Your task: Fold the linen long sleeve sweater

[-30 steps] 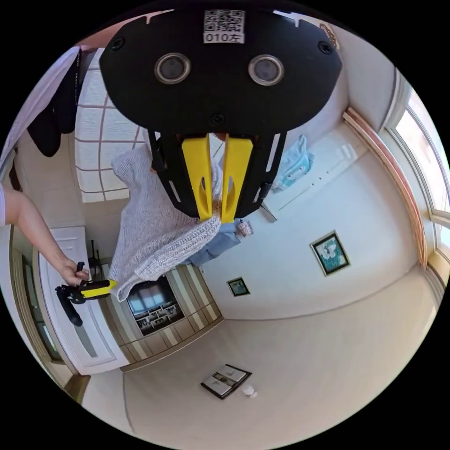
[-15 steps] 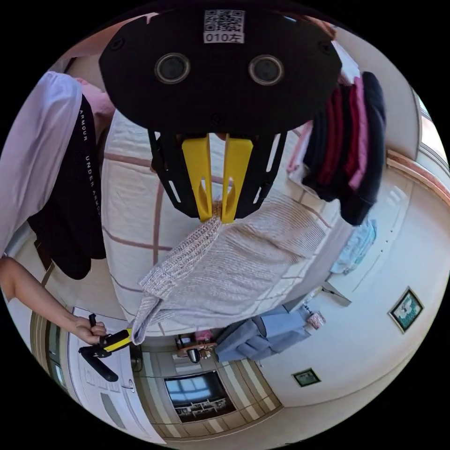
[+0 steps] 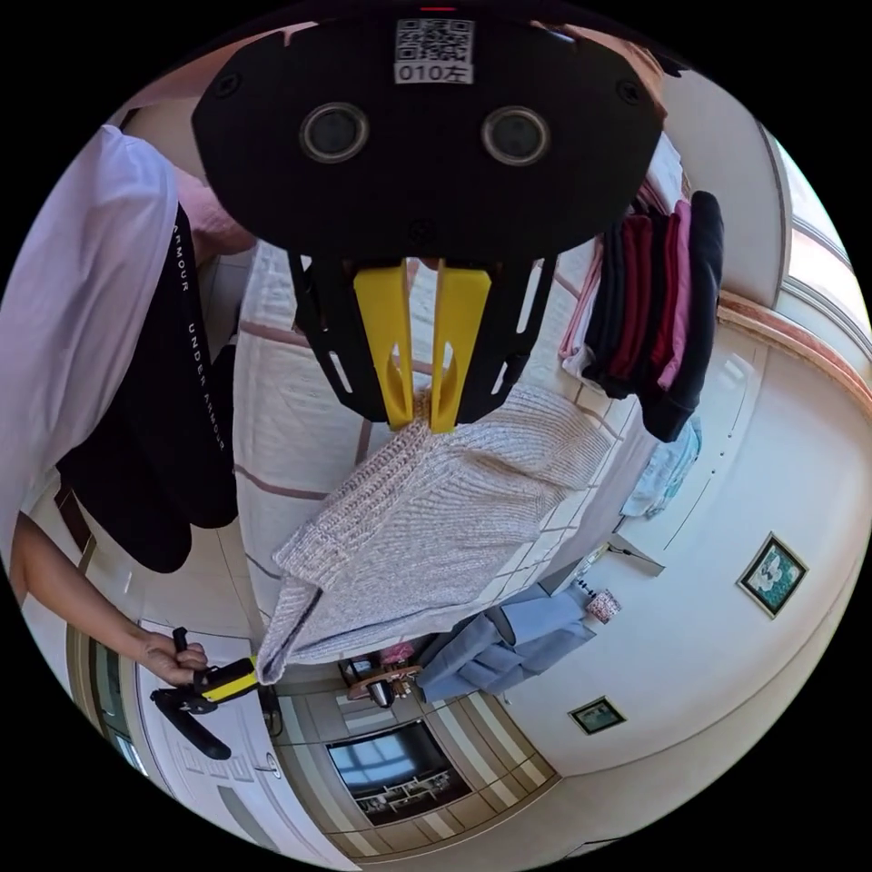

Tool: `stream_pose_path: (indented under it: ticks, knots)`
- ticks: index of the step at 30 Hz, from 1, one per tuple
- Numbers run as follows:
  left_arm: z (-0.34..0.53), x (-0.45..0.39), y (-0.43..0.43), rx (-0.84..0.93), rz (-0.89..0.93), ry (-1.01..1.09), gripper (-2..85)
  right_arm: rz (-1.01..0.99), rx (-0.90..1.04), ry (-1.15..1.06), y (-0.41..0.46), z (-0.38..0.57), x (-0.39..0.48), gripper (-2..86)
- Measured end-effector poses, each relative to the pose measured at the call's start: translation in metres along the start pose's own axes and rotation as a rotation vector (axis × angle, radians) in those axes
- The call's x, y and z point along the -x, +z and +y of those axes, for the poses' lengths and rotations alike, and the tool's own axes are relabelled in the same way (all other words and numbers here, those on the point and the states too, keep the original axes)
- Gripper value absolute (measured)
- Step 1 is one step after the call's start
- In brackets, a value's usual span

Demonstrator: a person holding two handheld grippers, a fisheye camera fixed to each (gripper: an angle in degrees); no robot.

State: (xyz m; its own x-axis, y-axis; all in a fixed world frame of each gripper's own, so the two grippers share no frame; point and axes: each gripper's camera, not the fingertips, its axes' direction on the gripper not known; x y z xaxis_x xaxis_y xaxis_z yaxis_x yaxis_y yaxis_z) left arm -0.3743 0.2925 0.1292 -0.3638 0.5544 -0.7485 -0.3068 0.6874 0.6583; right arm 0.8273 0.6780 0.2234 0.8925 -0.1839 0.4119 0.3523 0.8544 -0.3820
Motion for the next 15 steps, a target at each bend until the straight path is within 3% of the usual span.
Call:
stream_pose_path:
  ticks: [4, 10, 15]
  knots:
    - [0.025, -0.033, 0.031, 0.083, 0.054, 0.015, 0.4, -0.06, 0.105, 0.069, 0.036, 0.032, -0.003, 4.0]
    - [0.035, -0.03, 0.005, 0.022, 0.061, -0.036, 0.5, -0.064, 0.003, 0.053, 0.003, 0.037, -0.004, 4.0]
    - [0.048, -0.033, 0.009, 0.062, 0.063, -0.009, 0.9, -0.074, 0.122, 0.022, 0.026, 0.044, -0.005, 4.0]
